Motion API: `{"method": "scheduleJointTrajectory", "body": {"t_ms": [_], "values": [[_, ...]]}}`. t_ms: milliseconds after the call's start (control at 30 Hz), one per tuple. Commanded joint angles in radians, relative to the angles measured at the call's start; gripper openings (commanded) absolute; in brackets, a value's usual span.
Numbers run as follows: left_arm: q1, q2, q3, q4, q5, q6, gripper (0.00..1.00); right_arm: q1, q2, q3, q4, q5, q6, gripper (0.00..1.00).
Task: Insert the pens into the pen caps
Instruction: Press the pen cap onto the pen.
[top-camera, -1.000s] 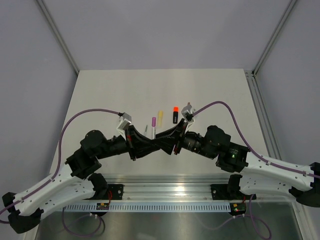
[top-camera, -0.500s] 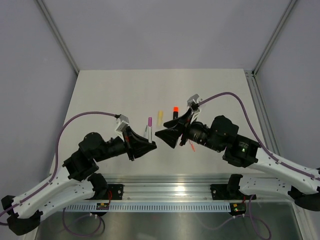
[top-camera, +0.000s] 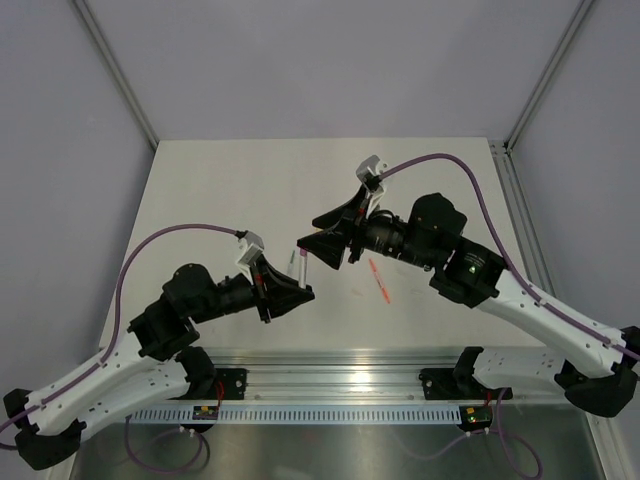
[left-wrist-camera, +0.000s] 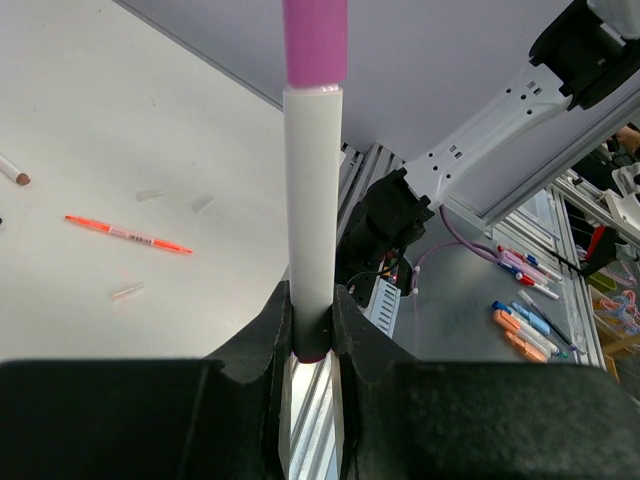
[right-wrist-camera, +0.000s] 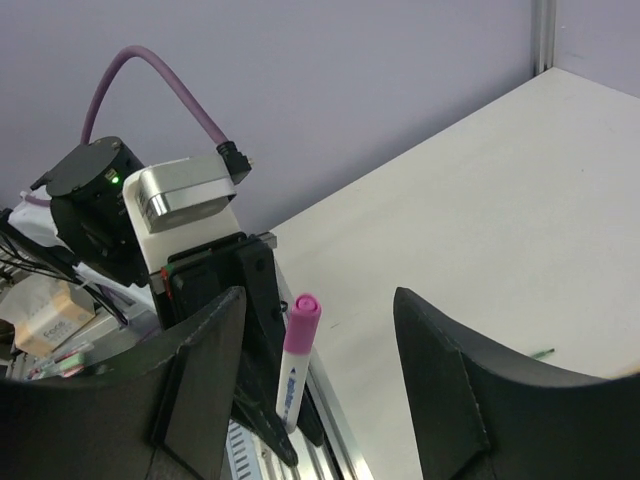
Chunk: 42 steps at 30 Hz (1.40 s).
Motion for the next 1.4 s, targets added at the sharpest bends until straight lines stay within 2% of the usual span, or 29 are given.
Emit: {"method": "scheduleJointTrajectory", "body": {"t_ms": [0,133,167,300,367,467,600,700,733,867,1067,1367], "values": [[-0.002,0.016,0.046,0.047,0.029,0.022,0.00,-0.026,0.058,0.081,0.024,-0.096,-0.030,0.66],[-0.002,0.008,0.044,0.048,0.029,0.022,0.00,-0.028,0.082,0.069,0.060,-0.136,-0.004,0.61],[-0.002,0.008,0.044,0.047,0.029,0.022,0.00,-0.026,0.082,0.057,0.080,-0.142,-0.001,0.56],[-0.002,0.008,0.038,0.061,0.030,0.017,0.00,-0.026,0.081,0.031,0.099,-0.145,0.021,0.48],[-0.002,0.008,0.038,0.062,0.030,0.016,0.00,-0.028,0.079,0.017,0.107,-0.151,0.032,0.37],[-0.002,0.010,0.035,0.062,0.026,0.014,0.00,-0.026,0.078,0.008,0.105,-0.159,0.044,0.36],[-0.002,0.010,0.037,0.064,0.023,0.014,0.00,-0.028,0.079,-0.006,0.126,-0.166,0.055,0.39],[-0.002,0.011,0.035,0.065,0.021,0.013,0.00,-0.026,0.082,-0.014,0.146,-0.173,0.061,0.35],[-0.002,0.013,0.035,0.065,0.021,0.013,0.00,-0.028,0.082,-0.017,0.156,-0.171,0.064,0.28],[-0.002,0.011,0.035,0.062,0.015,0.016,0.00,-0.026,0.085,-0.018,0.156,-0.171,0.070,0.13],[-0.002,0.010,0.038,0.047,-0.014,0.017,0.00,-0.026,0.082,-0.009,0.085,-0.128,0.081,0.01],[-0.002,0.024,0.044,0.041,-0.029,0.020,0.00,-0.028,0.087,0.040,-0.064,-0.061,0.073,0.00]]}}
